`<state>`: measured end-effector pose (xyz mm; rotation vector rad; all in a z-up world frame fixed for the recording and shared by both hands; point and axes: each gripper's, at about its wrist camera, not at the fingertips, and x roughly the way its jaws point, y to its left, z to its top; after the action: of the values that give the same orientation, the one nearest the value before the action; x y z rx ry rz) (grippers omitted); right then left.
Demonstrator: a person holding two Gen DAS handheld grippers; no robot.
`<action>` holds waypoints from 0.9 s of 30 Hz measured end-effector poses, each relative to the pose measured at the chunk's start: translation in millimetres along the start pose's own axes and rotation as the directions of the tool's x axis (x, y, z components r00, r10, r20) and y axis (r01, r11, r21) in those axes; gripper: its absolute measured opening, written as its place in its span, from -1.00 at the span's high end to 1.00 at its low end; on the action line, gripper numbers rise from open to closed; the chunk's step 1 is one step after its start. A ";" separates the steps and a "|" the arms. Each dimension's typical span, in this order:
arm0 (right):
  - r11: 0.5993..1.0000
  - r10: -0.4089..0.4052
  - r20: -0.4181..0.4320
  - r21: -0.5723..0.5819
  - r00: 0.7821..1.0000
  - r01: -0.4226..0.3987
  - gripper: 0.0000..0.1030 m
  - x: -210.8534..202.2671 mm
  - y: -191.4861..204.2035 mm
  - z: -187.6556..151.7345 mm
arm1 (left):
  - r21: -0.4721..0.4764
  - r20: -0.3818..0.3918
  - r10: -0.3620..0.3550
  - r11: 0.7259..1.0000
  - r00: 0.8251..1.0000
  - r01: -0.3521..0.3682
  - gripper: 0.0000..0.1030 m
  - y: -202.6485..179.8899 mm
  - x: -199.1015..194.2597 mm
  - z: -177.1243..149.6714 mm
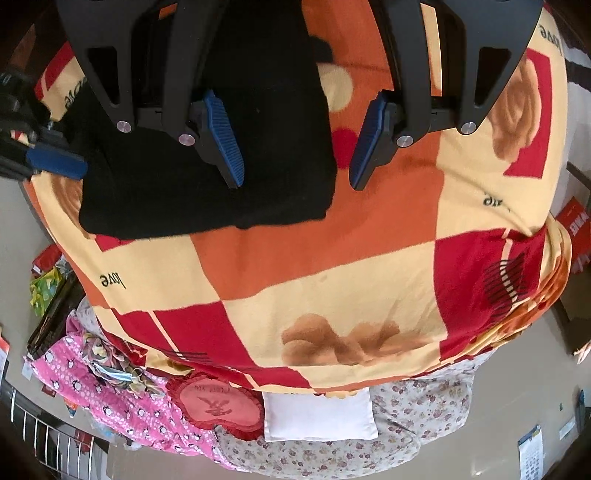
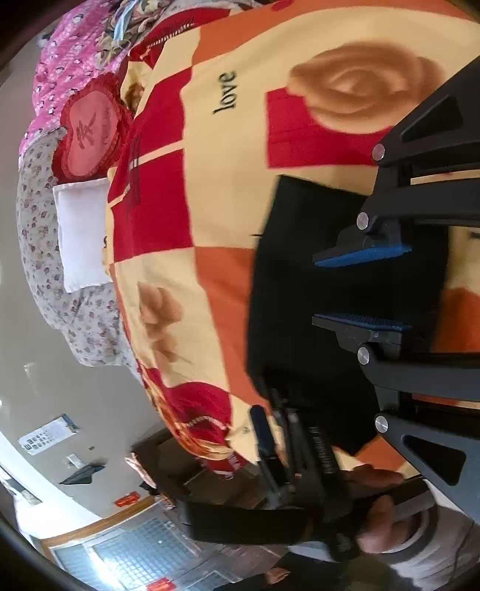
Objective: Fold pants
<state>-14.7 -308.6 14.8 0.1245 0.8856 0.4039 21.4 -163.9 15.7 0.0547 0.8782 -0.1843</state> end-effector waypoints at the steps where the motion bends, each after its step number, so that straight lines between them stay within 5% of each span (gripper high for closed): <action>1: 1.000 -0.005 -0.006 -0.002 1.000 0.005 0.53 -1.3 0.7 -4.1 | -0.003 -0.001 -0.003 1.000 1.000 0.003 -0.17 0.2 -1.9 -2.7; 10: 0.998 -0.056 0.013 -0.028 0.998 0.056 0.52 -2.7 0.0 -40.1 | -0.054 -0.003 -0.047 0.997 0.999 0.047 -0.19 0.9 -3.9 -26.9; 14: 0.999 -0.008 0.007 0.039 1.000 0.008 0.52 -14.5 -12.6 -31.9 | -0.074 -0.027 -0.074 0.995 0.997 0.072 -0.19 5.8 -10.5 -23.4; 16: 0.997 0.001 0.027 0.072 1.000 -0.003 0.47 -20.5 -18.8 -28.3 | -0.070 -0.022 -0.072 0.995 0.997 0.070 -0.19 6.2 -13.9 -23.1; 20: 0.987 0.003 0.042 0.159 0.999 -0.009 0.04 -20.2 -34.1 -27.9 | -0.082 -0.028 -0.081 0.993 0.996 0.079 -0.19 9.3 -15.8 -25.5; 27: 0.978 0.029 0.006 0.207 1.000 -0.030 0.02 -5.3 -48.2 -28.7 | -0.119 -0.036 -0.119 0.986 0.992 0.114 -0.19 16.5 -14.8 -25.5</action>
<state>-25.8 -356.6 -12.5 0.3303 0.9222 0.3379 -4.1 -142.4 10.3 -0.1026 0.9347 -0.2410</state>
